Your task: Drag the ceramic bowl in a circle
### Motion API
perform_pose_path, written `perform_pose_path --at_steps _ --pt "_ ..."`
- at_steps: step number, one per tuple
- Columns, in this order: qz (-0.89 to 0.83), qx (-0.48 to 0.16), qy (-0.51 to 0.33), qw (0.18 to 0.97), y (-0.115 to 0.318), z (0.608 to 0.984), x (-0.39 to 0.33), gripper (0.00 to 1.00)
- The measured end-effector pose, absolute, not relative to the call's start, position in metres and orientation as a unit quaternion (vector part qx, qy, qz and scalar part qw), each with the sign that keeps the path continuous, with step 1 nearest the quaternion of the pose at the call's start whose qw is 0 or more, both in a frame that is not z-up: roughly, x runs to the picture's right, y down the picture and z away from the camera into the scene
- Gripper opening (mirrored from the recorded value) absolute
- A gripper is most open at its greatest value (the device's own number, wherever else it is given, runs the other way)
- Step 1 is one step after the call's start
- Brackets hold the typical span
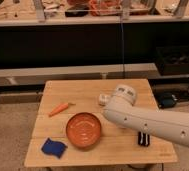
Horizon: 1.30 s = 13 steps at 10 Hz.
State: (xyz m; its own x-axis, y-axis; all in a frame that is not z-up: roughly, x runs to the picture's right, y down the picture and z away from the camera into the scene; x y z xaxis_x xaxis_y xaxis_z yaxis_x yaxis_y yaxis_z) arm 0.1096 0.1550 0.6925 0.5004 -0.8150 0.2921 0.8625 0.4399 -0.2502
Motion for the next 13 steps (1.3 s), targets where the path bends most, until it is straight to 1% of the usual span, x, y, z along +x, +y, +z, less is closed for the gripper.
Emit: perform_pose_path --at_steps 13 --pt "-0.577 -0.182 -0.111 0.788 0.172 0.722 0.102 0.80"
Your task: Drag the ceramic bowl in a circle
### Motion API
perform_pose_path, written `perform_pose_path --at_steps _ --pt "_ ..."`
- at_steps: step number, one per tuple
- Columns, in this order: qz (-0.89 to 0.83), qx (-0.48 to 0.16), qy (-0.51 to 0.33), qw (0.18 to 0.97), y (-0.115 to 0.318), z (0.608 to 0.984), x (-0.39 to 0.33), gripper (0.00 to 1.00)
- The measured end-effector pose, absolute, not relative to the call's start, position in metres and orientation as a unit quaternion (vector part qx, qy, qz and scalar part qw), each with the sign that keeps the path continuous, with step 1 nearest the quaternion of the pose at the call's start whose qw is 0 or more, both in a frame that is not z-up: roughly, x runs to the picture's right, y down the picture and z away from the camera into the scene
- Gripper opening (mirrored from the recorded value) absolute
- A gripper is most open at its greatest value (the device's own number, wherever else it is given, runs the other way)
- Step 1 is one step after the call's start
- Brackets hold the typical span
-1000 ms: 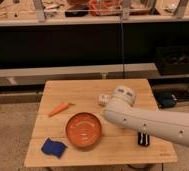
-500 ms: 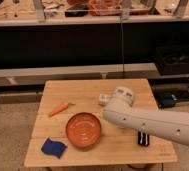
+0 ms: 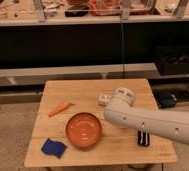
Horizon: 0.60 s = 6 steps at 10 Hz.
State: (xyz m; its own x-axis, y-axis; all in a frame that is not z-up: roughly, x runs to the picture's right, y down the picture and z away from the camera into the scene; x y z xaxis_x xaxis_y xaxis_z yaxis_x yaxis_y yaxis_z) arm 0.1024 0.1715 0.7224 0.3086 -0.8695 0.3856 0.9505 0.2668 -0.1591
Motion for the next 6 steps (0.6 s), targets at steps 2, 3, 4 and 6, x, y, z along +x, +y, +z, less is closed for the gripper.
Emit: perform_pose_path --at_steps 2,3,4,6 --pt "-0.588 -0.182 -0.119 0.779 0.174 0.727 0.100 0.80" --pt "-0.593 -0.182 -0.123 0.775 0.176 0.730 0.100 0.80" --pt "-0.597 -0.182 -0.126 0.771 0.178 0.733 0.101 0.80" --pt "-0.607 -0.180 -0.133 0.763 0.180 0.736 0.100 0.80"
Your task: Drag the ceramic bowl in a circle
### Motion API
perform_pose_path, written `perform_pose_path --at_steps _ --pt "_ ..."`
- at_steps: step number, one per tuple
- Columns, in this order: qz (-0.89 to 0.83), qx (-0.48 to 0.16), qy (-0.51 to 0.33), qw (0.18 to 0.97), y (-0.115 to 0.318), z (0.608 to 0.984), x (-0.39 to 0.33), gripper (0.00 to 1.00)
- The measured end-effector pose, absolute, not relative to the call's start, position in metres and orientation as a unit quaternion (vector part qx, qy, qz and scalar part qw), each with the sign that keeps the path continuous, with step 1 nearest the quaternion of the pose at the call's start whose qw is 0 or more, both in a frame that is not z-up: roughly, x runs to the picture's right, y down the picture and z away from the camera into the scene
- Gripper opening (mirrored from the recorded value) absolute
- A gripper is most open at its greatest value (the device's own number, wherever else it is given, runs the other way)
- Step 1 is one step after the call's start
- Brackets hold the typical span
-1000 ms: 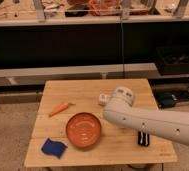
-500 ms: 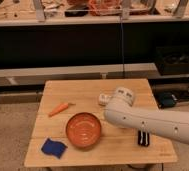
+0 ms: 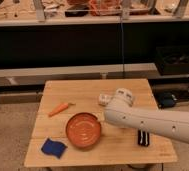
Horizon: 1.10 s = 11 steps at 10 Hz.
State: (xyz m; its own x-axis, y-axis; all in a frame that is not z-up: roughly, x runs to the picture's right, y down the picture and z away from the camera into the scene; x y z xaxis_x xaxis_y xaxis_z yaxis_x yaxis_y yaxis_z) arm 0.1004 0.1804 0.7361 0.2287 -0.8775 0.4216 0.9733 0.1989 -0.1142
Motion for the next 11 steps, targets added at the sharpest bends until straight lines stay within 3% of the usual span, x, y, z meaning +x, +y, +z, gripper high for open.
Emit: perform_pose_path --at_steps 11 --pt "-0.644 -0.167 -0.185 0.723 0.199 0.762 0.078 0.80"
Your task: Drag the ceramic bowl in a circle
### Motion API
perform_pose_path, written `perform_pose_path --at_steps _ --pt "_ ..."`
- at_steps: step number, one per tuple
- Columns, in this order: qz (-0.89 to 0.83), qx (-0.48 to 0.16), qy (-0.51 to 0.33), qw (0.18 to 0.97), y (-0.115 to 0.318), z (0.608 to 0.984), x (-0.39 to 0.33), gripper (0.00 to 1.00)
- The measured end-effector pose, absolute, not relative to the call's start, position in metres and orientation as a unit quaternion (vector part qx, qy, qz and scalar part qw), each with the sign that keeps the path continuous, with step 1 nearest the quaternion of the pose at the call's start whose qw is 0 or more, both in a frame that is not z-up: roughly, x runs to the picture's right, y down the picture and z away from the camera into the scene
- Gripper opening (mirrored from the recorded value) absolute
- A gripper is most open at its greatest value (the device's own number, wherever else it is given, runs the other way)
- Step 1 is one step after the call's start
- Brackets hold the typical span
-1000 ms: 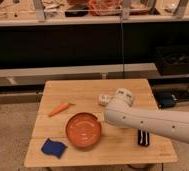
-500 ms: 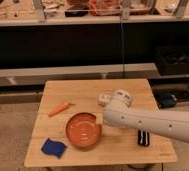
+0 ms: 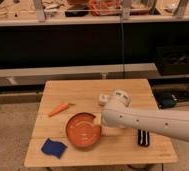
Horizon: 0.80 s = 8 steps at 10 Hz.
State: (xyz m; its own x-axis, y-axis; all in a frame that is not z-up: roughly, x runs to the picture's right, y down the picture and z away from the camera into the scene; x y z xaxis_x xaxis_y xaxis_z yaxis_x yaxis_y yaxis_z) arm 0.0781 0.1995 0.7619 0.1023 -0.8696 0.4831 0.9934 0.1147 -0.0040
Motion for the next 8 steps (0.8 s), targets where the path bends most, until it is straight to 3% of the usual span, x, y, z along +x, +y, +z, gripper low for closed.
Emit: perform_pose_path --at_steps 8 --pt "-0.661 -0.164 -0.213 0.701 0.214 0.787 0.060 0.80"
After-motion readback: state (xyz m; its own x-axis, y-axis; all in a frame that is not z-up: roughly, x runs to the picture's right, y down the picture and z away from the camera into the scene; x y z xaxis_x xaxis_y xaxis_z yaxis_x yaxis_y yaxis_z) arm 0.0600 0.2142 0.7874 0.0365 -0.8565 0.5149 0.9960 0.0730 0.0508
